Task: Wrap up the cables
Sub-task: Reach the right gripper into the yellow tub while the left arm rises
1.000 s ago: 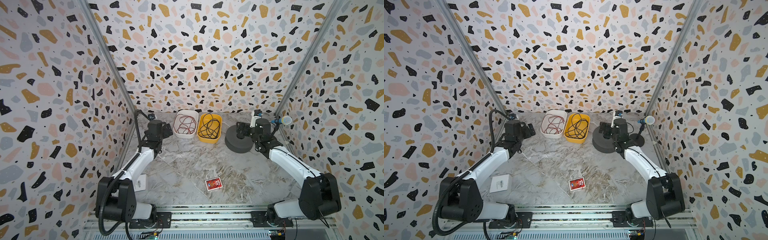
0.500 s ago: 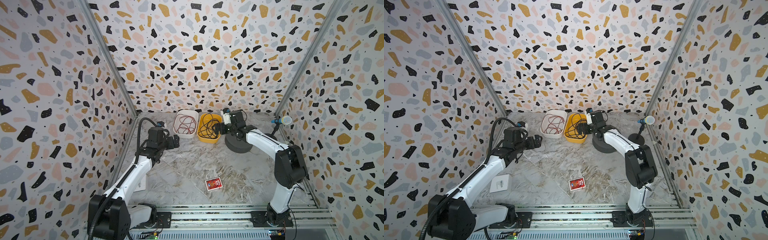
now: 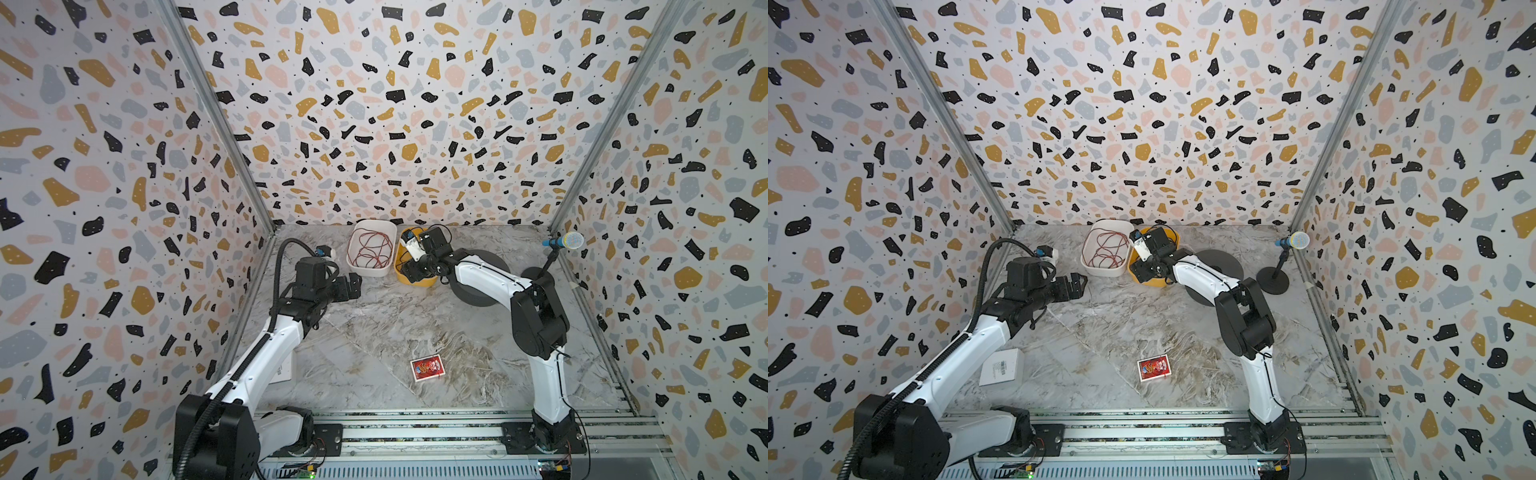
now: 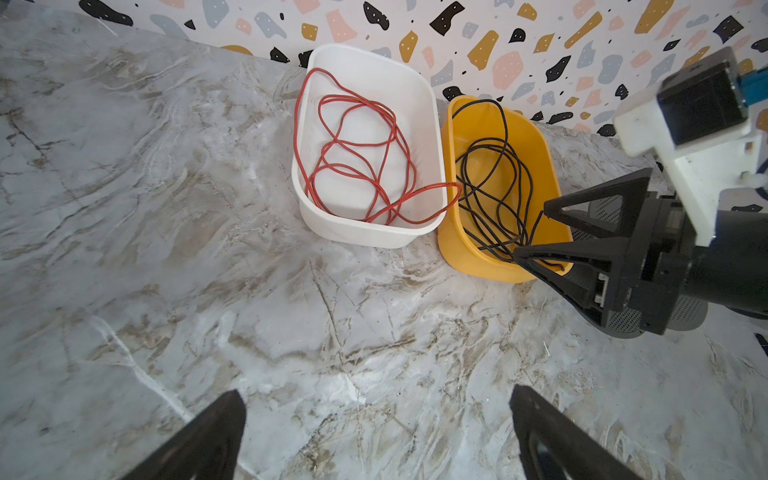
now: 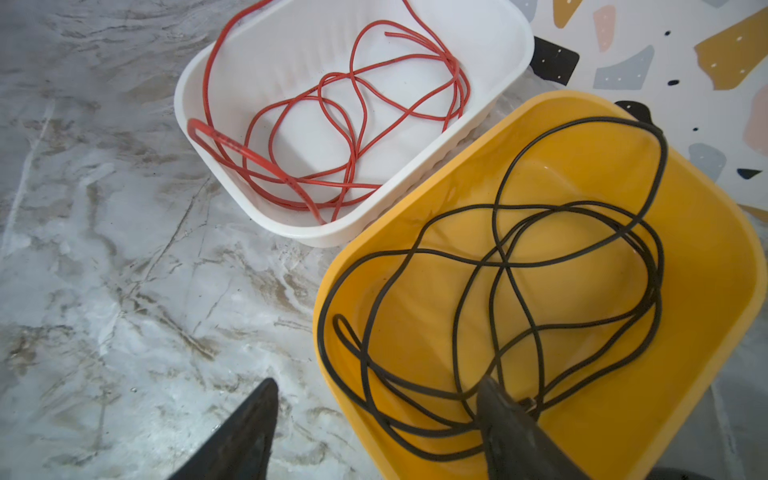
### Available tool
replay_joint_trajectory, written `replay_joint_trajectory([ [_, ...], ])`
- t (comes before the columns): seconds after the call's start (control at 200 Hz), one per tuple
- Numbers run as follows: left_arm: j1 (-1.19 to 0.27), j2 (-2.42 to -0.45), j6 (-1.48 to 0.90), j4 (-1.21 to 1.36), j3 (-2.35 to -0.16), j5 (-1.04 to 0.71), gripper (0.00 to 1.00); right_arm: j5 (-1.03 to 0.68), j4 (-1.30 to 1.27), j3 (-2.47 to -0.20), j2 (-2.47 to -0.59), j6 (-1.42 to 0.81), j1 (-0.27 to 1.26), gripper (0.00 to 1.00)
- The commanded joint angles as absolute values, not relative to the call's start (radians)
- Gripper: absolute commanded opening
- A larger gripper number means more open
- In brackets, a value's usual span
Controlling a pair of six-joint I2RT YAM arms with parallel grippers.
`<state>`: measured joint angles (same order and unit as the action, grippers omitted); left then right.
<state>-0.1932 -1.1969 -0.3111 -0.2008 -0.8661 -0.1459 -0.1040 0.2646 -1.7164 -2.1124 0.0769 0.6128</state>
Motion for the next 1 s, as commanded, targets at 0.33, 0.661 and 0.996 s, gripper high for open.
replay_joint_trajectory([
  [0.33,-0.199,-1.178,-0.326,-0.167,-0.851,-0.16,1.0,-0.105,0.388,-1.92,-2.242,0.126,0.618,0.58],
  [0.661,-0.199,-1.178,-0.325,-0.164,-0.844,-0.149,1.0,-0.098,0.627,-2.221,-2.437,0.065,0.583,0.72],
  [0.996,-0.199,-1.182,-0.328,-0.161,-0.842,-0.143,1.0,-0.054,0.697,-2.315,-2.527,0.035,0.542,0.89],
])
